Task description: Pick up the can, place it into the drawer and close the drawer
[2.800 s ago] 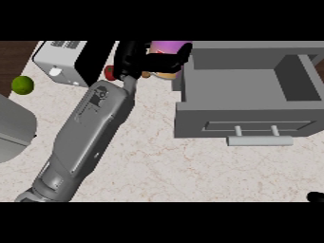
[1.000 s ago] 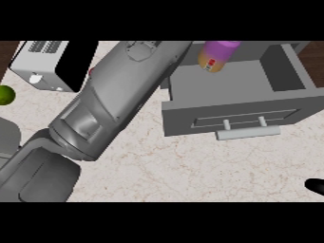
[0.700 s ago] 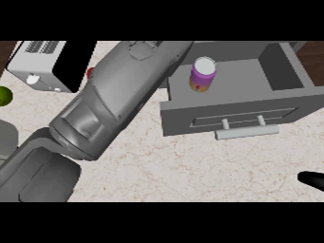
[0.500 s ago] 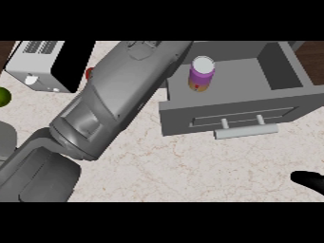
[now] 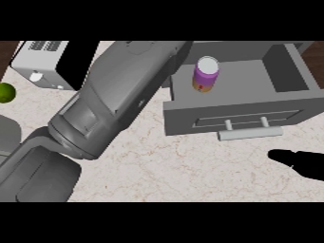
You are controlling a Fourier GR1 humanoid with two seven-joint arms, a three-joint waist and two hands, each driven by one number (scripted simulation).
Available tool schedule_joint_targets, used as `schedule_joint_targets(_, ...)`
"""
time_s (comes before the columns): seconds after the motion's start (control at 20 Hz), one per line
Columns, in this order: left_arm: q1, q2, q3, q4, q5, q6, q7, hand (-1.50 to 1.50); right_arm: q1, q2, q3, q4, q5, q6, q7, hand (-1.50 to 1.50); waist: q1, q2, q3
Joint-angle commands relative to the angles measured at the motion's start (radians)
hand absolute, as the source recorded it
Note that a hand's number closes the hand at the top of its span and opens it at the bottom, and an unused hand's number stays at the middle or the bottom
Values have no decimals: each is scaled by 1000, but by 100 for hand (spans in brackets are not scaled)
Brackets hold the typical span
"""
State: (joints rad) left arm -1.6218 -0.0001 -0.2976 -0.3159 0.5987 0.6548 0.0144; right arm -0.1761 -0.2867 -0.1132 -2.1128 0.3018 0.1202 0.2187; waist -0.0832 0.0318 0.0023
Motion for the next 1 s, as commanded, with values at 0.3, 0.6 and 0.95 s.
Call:
schedule_joint_targets(0.3, -13, 0, -10, 19, 13, 7, -42, -150, -145, -25, 164, 314, 348, -95, -123, -150, 54, -7, 0)
schedule_joint_targets(0.6, 5, 0, -4, 30, -8, -32, -42, -150, -216, 1, 255, 542, 525, -178, -156, -150, 85, -16, -1)
schedule_joint_targets(0.95, -4, 64, 27, 20, -12, -92, -7, -150, -373, 49, 250, 844, 626, -315, -228, -150, 96, -19, -1)
